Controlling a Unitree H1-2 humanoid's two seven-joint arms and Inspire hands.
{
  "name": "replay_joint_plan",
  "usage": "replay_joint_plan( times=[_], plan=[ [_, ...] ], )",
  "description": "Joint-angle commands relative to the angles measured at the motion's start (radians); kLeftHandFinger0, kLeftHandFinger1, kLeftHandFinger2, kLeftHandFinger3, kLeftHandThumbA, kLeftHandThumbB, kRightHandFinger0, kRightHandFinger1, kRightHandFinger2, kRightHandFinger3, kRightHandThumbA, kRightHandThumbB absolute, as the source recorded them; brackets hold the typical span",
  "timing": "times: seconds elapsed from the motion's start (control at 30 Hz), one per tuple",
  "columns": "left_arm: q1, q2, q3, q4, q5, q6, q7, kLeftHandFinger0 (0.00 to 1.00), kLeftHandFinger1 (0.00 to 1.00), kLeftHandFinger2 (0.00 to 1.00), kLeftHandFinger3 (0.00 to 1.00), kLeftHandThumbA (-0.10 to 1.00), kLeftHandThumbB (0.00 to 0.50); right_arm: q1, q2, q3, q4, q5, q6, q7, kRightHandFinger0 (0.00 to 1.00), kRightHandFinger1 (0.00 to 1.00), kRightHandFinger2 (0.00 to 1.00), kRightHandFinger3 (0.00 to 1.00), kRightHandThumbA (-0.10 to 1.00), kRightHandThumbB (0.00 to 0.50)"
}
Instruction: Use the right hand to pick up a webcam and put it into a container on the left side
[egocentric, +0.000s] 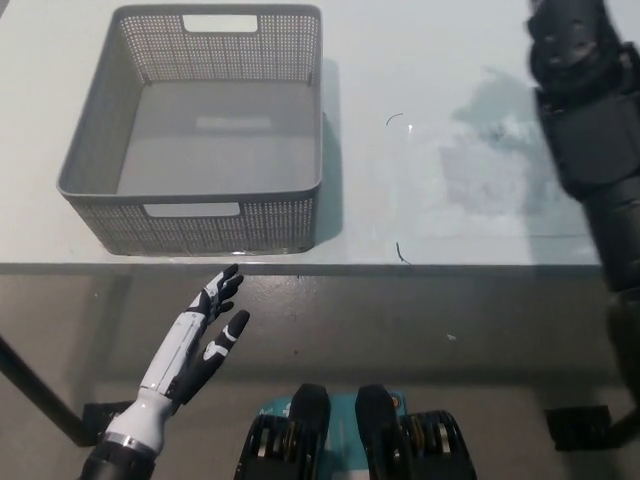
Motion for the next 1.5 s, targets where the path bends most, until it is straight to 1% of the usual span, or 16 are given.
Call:
replay_joint_plan(
  times=[0.0, 0.13, 0.33, 0.47, 0.53, 0.63, 0.8, 0.87, 0.97, 1.1, 1.17, 1.23, 1.37, 1.4, 1.43, 1.47],
  plan=[
    [0.004, 0.016, 0.000, -0.033, 0.003, -0.012, -0.013, 1.00, 1.00, 1.00, 1.00, 0.88, 0.107, -0.085, 0.071, 0.024, -0.038, 0.011, 0.043, 0.025, 0.00, 0.39, 0.78, 0.85, -0.10, 0.192],
    [0.003, 0.017, -0.006, -0.034, 0.006, -0.013, -0.015, 1.00, 1.00, 1.00, 1.00, 0.88, 0.104, -0.125, 0.159, 0.048, 0.030, 0.006, 0.000, 0.005, 0.00, 0.26, 0.67, 0.74, -0.10, 0.198],
    [0.001, 0.021, -0.013, -0.040, 0.011, -0.009, -0.020, 1.00, 1.00, 1.00, 1.00, 0.86, 0.107, -0.173, 0.254, 0.083, 0.129, -0.017, -0.013, -0.032, 0.00, 0.22, 0.63, 0.61, -0.10, 0.213],
    [-0.003, 0.024, -0.018, -0.053, 0.025, 0.001, -0.024, 1.00, 1.00, 1.00, 1.00, 0.86, 0.099, -0.212, 0.297, 0.098, 0.247, -0.011, -0.055, -0.052, 0.00, 0.28, 0.73, 0.73, -0.10, 0.194],
    [-0.010, 0.025, -0.022, -0.046, 0.023, -0.010, -0.027, 1.00, 1.00, 1.00, 1.00, 0.85, 0.094, -0.231, 0.315, 0.117, 0.322, -0.024, -0.085, -0.073, 0.00, 0.29, 0.73, 0.74, -0.10, 0.202],
    [-0.012, 0.023, -0.027, -0.039, 0.023, -0.023, -0.027, 1.00, 1.00, 1.00, 1.00, 0.84, 0.105, -0.236, 0.332, 0.140, 0.391, -0.037, -0.103, -0.106, 0.00, 0.23, 0.65, 0.65, -0.10, 0.205],
    [-0.020, 0.027, -0.024, -0.037, 0.016, -0.031, -0.034, 1.00, 1.00, 1.00, 1.00, 0.82, 0.115, -0.214, 0.365, 0.173, 0.523, -0.040, -0.145, -0.136, 0.00, 0.21, 0.67, 0.71, -0.10, 0.203],
    [-0.023, 0.027, -0.025, -0.041, 0.018, -0.016, -0.038, 1.00, 1.00, 1.00, 1.00, 0.83, 0.149, -0.207, 0.373, 0.182, 0.555, -0.038, -0.139, -0.131, 0.00, 0.20, 0.68, 0.72, -0.10, 0.192],
    [-0.032, 0.029, -0.029, -0.040, 0.023, -0.026, -0.040, 1.00, 1.00, 1.00, 1.00, 0.83, 0.156, -0.189, 0.380, 0.194, 0.594, -0.037, -0.163, -0.137, 0.00, 0.21, 0.69, 0.72, -0.10, 0.210],
    [-0.042, 0.031, -0.032, -0.037, 0.034, -0.028, -0.036, 1.00, 1.00, 1.00, 1.00, 0.83, 0.162, -0.165, 0.392, 0.204, 0.630, -0.035, -0.146, -0.118, 0.00, 0.27, 0.77, 0.80, -0.10, 0.222],
    [-0.047, 0.031, -0.034, -0.035, 0.035, -0.033, -0.036, 1.00, 1.00, 1.00, 1.00, 0.83, 0.159, -0.152, 0.396, 0.211, 0.640, -0.038, -0.143, -0.119, 0.00, 0.28, 0.75, 0.79, -0.10, 0.226],
    [-0.058, 0.033, -0.038, -0.027, 0.042, -0.043, -0.037, 1.00, 1.00, 1.00, 1.00, 0.83, 0.155, -0.139, 0.393, 0.209, 0.645, -0.031, -0.165, -0.115, 0.00, 0.22, 0.71, 0.74, -0.10, 0.215],
    [-0.065, 0.036, -0.042, -0.029, 0.048, -0.044, -0.039, 1.00, 1.00, 1.00, 1.00, 0.82, 0.152, -0.131, 0.390, 0.222, 0.648, -0.041, -0.177, -0.143, 0.00, 0.24, 0.67, 0.74, -0.10, 0.179],
    [-0.068, 0.037, -0.042, -0.029, 0.048, -0.040, -0.040, 1.00, 1.00, 1.00, 1.00, 0.82, 0.154, -0.140, 0.388, 0.227, 0.649, -0.046, -0.154, -0.145, 0.14, 0.35, 0.74, 0.90, 0.23, 0.189],
    [-0.071, 0.038, -0.044, -0.025, 0.051, -0.043, -0.039, 1.00, 1.00, 1.00, 1.00, 0.82, 0.147, -0.147, 0.384, 0.229, 0.649, -0.045, -0.146, -0.140, 0.28, 0.48, 0.80, 1.00, 0.44, 0.243],
    [-0.071, 0.038, -0.045, -0.023, 0.052, -0.044, -0.039, 1.00, 1.00, 1.00, 1.00, 0.81, 0.145, -0.154, 0.377, 0.232, 0.644, -0.043, -0.143, -0.108, 0.83, 1.00, 1.00, 1.00, 0.63, 0.298]
  ],
)
